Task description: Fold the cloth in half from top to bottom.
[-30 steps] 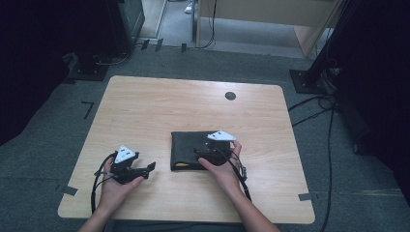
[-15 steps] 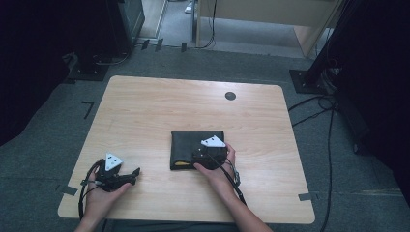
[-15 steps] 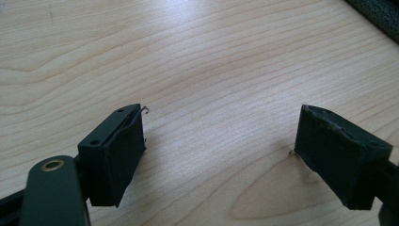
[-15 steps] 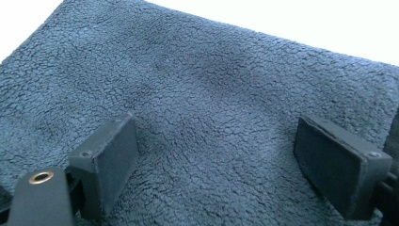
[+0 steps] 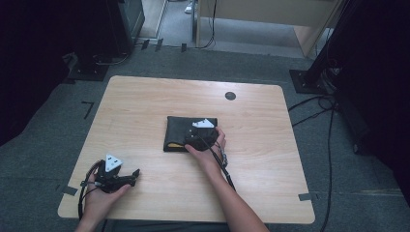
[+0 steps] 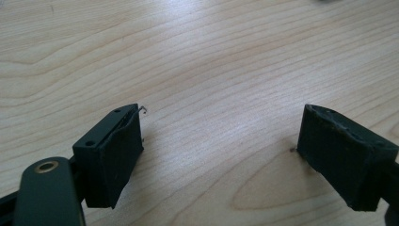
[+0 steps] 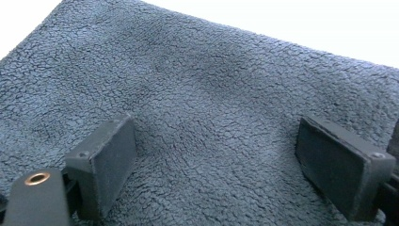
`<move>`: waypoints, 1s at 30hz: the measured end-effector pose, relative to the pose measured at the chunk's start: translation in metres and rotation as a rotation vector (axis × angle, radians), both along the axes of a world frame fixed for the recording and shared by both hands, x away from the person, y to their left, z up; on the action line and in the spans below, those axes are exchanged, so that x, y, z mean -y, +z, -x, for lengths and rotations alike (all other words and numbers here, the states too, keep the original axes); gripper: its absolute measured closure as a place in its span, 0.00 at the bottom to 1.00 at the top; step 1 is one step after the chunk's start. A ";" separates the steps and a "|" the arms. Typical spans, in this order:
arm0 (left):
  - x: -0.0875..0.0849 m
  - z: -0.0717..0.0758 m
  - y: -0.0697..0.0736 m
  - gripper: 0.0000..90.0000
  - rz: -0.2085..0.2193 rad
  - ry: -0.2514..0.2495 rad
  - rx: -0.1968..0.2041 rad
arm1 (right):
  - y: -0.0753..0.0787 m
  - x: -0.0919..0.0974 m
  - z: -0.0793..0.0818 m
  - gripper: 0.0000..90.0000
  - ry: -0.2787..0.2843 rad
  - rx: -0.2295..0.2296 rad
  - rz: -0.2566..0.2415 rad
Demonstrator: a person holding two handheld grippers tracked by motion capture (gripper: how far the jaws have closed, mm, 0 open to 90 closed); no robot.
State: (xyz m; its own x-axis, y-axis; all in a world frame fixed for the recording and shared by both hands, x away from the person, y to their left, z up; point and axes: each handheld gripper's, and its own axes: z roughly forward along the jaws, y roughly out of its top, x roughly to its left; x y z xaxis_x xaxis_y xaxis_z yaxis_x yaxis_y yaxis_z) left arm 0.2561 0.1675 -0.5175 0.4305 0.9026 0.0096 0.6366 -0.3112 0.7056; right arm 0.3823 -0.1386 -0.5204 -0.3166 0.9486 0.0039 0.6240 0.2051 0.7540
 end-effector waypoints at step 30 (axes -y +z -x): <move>-0.002 0.000 -0.001 0.15 0.002 0.001 0.003 | 0.027 0.182 0.123 0.02 0.026 0.031 -0.078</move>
